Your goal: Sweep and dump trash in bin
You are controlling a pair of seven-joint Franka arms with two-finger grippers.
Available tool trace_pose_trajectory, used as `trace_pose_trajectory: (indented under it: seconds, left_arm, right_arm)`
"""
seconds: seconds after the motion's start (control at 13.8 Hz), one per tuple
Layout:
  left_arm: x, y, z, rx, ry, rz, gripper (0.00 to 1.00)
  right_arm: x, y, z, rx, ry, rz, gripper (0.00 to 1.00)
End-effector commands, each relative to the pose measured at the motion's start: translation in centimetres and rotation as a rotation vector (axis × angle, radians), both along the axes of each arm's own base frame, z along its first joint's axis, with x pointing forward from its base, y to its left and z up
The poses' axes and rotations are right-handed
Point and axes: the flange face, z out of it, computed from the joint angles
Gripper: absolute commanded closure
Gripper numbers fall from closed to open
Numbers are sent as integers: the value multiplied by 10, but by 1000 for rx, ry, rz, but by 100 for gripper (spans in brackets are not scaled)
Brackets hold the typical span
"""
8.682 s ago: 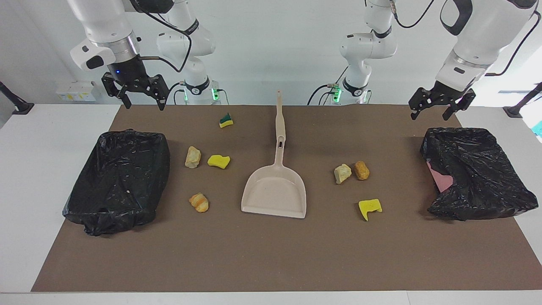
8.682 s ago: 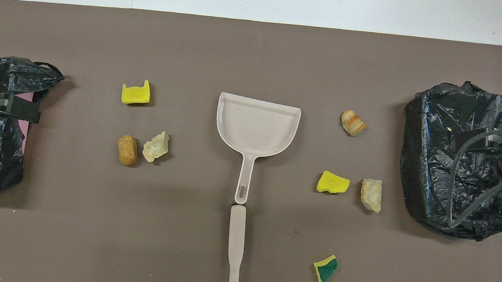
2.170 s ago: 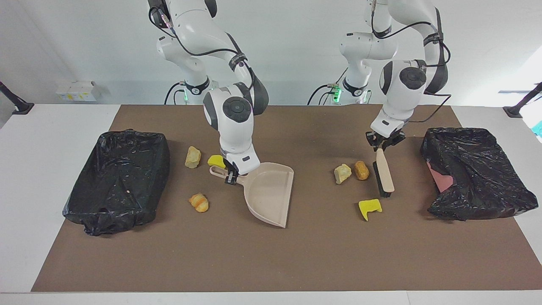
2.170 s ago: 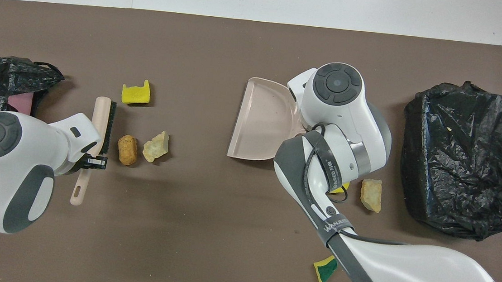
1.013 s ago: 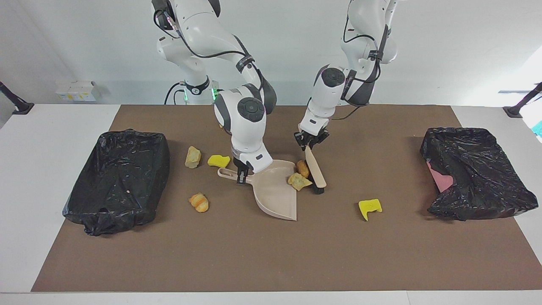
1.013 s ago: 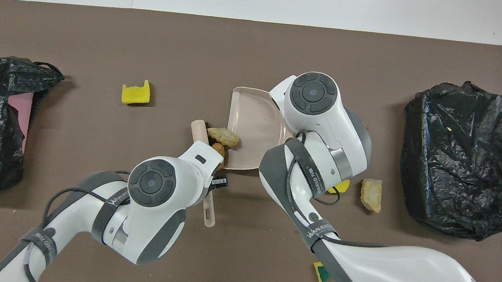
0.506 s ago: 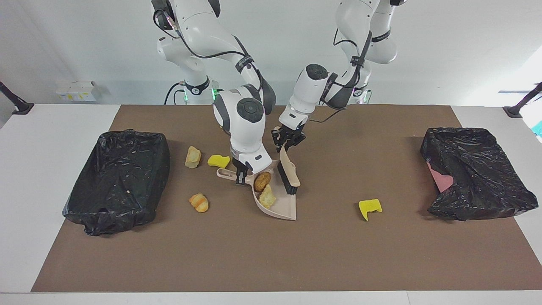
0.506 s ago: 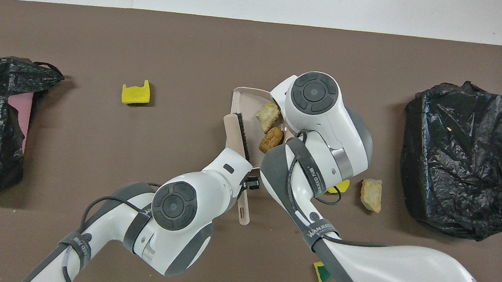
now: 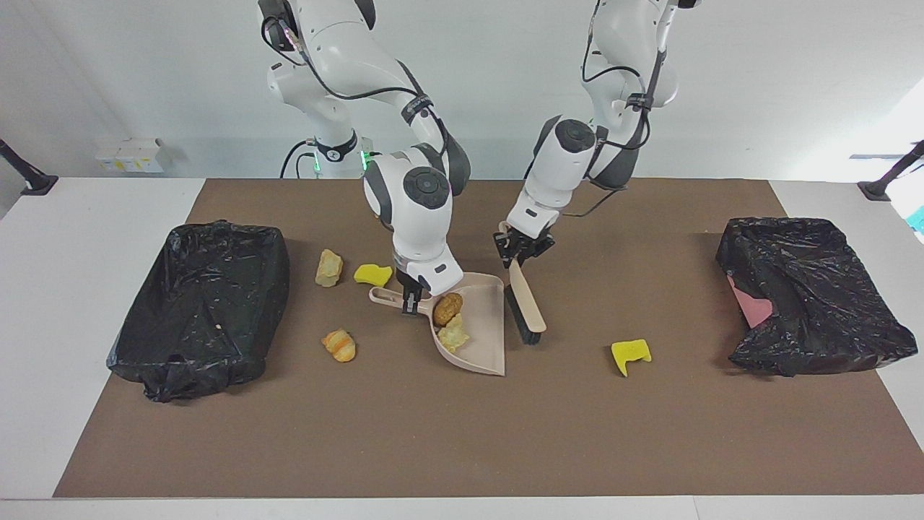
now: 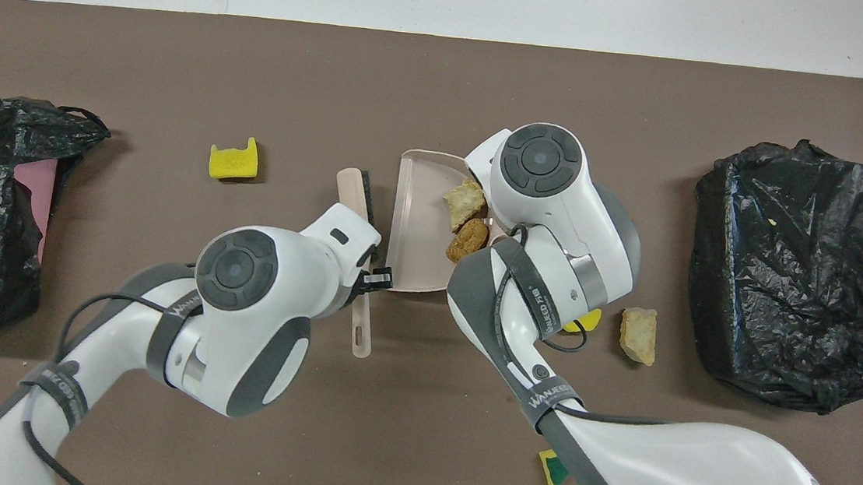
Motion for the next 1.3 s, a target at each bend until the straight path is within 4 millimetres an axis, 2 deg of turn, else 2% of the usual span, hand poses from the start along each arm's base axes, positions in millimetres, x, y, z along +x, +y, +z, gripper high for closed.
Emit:
trace_pose_trajectory:
  seconds: [0.0, 0.22, 0.36, 0.51, 0.72, 0.8, 1.01, 1.16, 1.23]
  left_arm:
    - [36, 43, 28, 46, 34, -59, 100]
    - [68, 103, 35, 170, 4, -89, 100]
    - [77, 129, 30, 255, -8, -101, 100]
    - [87, 166, 27, 333, -11, -94, 100]
    - [107, 198, -1, 404, 9, -154, 100]
    - [108, 201, -8, 399, 17, -175, 100]
    - [93, 177, -22, 390, 48, -222, 100]
    - [75, 132, -29, 334, 69, -261, 100]
    - [69, 117, -29, 320, 79, -277, 100]
  right_arm:
    - [0, -6, 1, -3, -4, 28, 100]
    - [2, -5, 2, 1, -11, 28, 100]
    - [1, -5, 1, 0, -10, 28, 100]
    - [1, -5, 1, 0, -10, 28, 100]
    - [1, -6, 1, 0, -8, 28, 100]
    - [0, -4, 1, -1, -7, 32, 100]
    - [-2, -3, 1, -7, 3, 31, 100]
    - [-4, -4, -1, -9, 8, 33, 100]
    - [-4, -4, -1, -9, 9, 33, 100]
